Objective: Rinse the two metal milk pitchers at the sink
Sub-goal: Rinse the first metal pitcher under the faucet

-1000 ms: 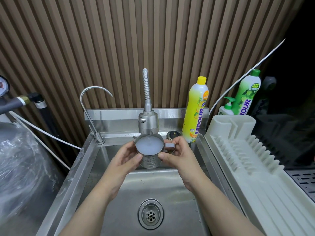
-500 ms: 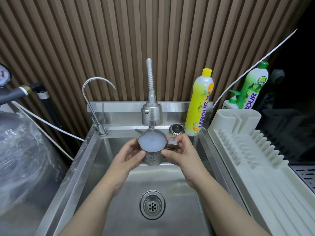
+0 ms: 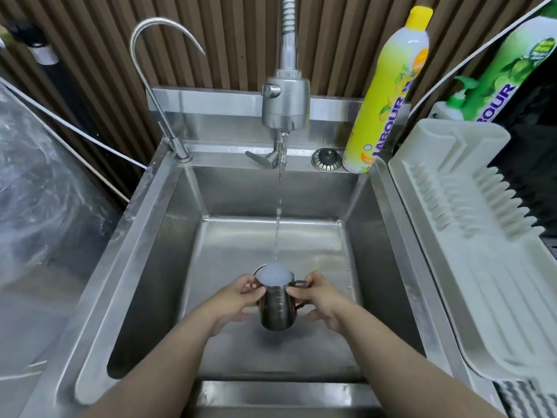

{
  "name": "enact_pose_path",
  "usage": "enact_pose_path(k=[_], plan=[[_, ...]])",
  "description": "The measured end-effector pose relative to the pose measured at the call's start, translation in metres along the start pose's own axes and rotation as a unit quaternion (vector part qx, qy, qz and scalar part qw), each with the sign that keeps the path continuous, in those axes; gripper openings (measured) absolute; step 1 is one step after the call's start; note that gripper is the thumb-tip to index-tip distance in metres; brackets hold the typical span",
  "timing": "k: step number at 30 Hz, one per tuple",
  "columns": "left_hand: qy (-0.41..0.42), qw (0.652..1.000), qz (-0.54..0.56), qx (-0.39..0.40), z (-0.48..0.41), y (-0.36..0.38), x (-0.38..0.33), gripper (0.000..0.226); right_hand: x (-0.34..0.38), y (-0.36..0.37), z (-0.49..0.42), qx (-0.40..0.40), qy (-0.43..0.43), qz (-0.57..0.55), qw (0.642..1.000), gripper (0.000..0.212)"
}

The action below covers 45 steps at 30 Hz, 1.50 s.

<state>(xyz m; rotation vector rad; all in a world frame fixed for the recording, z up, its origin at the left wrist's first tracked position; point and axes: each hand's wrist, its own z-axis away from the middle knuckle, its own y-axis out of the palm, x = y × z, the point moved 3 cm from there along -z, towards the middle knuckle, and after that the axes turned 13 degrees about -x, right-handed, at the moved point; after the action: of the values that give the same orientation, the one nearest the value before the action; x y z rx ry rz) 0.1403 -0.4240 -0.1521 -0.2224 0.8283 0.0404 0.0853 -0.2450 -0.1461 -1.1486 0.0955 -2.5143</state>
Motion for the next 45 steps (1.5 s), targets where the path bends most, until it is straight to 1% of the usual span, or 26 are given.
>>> enact_pose_path(k=[4, 6, 8, 11, 15, 18, 21, 23, 26, 28, 31, 35, 38, 42, 45], plan=[[-0.053, 0.997, -0.043, 0.024, -0.007, 0.001, 0.012, 0.013, -0.007, 0.006, -0.002, 0.033, 0.043, 0.057, 0.997, 0.03], [-0.068, 0.996, -0.055, 0.033, -0.009, -0.001, 0.014, 0.02, -0.006, 0.008, -0.004, 0.043, 0.043, 0.079, 0.995, 0.026], [-0.077, 0.995, -0.06, 0.03, -0.012, -0.003, 0.015, 0.025, -0.006, 0.008, -0.006, 0.045, 0.038, 0.097, 0.994, 0.03], [-0.087, 0.993, -0.075, 0.008, -0.016, -0.004, 0.013, 0.038, -0.001, 0.01, -0.006, 0.038, 0.038, 0.107, 0.993, 0.036], [-0.1, 0.992, -0.075, -0.035, -0.02, 0.0, 0.003, 0.057, 0.005, 0.009, -0.012, 0.01, 0.05, 0.106, 0.993, 0.043], [-0.107, 0.991, -0.076, -0.038, -0.02, 0.003, -0.004, 0.063, 0.01, 0.007, -0.015, -0.014, 0.058, 0.095, 0.994, 0.05], [-0.108, 0.991, -0.065, -0.037, -0.018, 0.007, -0.009, 0.062, 0.016, 0.003, -0.013, -0.024, 0.055, 0.098, 0.993, 0.05], [-0.092, 0.995, -0.033, -0.032, -0.014, 0.009, -0.016, 0.052, 0.023, 0.0, -0.011, -0.026, 0.043, 0.084, 0.995, 0.048], [-0.054, 0.997, 0.048, -0.041, -0.009, 0.009, -0.038, 0.043, 0.042, -0.005, -0.008, -0.049, 0.011, -0.004, 0.999, 0.053], [-0.02, 0.995, 0.083, -0.049, -0.004, 0.007, -0.06, 0.036, 0.063, -0.008, -0.003, -0.058, -0.02, -0.035, 0.998, 0.052], [0.038, 0.992, 0.108, -0.06, 0.007, -0.001, -0.096, 0.029, 0.098, -0.015, 0.009, -0.072, -0.075, -0.067, 0.992, 0.039], [0.116, 0.981, 0.137, -0.073, 0.029, -0.015, -0.136, 0.026, 0.139, -0.023, 0.034, -0.086, -0.163, -0.097, 0.978, 0.036], [0.177, 0.968, 0.162, -0.079, 0.043, -0.028, -0.157, 0.021, 0.161, -0.026, 0.052, -0.076, -0.208, -0.116, 0.968, 0.034], [0.234, 0.952, 0.18, -0.08, 0.055, -0.037, -0.165, 0.012, 0.172, -0.028, 0.065, -0.06, -0.234, -0.13, 0.962, 0.034], [0.257, 0.944, 0.19, -0.077, 0.059, -0.036, -0.161, 0.02, 0.17, -0.032, 0.065, -0.059, -0.228, -0.13, 0.963, 0.035]])
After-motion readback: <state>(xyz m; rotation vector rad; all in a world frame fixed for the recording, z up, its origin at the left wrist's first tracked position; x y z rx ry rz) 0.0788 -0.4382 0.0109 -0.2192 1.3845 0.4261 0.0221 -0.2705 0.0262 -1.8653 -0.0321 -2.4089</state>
